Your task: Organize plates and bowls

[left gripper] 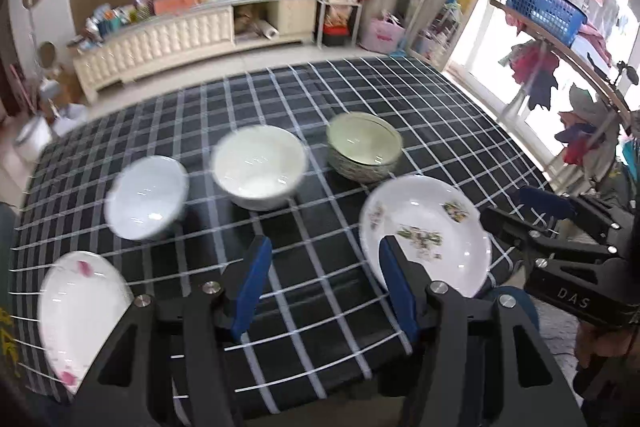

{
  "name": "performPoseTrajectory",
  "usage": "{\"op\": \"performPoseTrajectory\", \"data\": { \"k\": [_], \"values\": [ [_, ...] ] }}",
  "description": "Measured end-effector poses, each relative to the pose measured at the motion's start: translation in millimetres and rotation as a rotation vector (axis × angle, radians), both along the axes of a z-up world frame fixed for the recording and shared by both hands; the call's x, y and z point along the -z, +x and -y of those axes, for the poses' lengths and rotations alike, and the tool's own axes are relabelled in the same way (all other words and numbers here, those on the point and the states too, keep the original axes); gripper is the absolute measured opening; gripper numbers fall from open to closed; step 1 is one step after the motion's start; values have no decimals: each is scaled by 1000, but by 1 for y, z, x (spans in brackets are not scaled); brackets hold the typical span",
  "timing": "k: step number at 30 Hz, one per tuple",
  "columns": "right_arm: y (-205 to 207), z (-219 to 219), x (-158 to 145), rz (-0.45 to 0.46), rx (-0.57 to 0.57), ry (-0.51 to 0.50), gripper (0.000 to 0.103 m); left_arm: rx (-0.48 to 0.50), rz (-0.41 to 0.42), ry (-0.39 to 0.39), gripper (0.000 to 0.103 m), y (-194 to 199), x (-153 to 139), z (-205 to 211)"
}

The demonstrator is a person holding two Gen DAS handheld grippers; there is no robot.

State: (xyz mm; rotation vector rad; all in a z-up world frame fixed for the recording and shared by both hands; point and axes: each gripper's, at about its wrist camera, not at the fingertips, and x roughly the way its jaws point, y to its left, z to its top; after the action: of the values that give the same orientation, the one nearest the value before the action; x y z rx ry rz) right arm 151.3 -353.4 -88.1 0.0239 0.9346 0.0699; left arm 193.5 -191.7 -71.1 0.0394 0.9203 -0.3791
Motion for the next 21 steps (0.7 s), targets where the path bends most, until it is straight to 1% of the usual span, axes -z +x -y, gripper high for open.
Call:
{"op": "performPoseTrajectory", "data": {
  "k": [4, 7, 9, 10, 13, 14, 18, 19, 20, 21],
  "values": [
    [7, 19, 26, -61, 34, 23, 68, 23, -36, 34, 54, 9, 23, 23],
    [10, 32, 42, -101, 52, 38, 67, 37, -92, 38, 54, 16, 39, 35],
    [12, 41, 49, -124, 50, 71, 56, 43, -120, 57, 54, 21, 50, 42],
    [13, 46, 53, -135, 67, 75, 54, 44, -129, 66, 54, 23, 55, 46],
    [17, 54, 58, -146, 78, 61, 48, 46, -187, 33, 54, 33, 72, 50],
    [19, 56, 60, -151, 76, 57, 43, 40, -201, 39, 54, 36, 77, 51],
    [25, 60, 73, -187, 72, 77, 38, 42, -225, 56, 54, 44, 90, 60],
    [27, 61, 77, -198, 72, 87, 37, 43, -232, 57, 53, 45, 93, 63],
    [27, 64, 82, -213, 70, 103, 33, 48, -241, 59, 51, 46, 96, 65],
    [28, 64, 84, -215, 71, 105, 30, 53, -248, 64, 45, 47, 100, 68]
  ]
}}
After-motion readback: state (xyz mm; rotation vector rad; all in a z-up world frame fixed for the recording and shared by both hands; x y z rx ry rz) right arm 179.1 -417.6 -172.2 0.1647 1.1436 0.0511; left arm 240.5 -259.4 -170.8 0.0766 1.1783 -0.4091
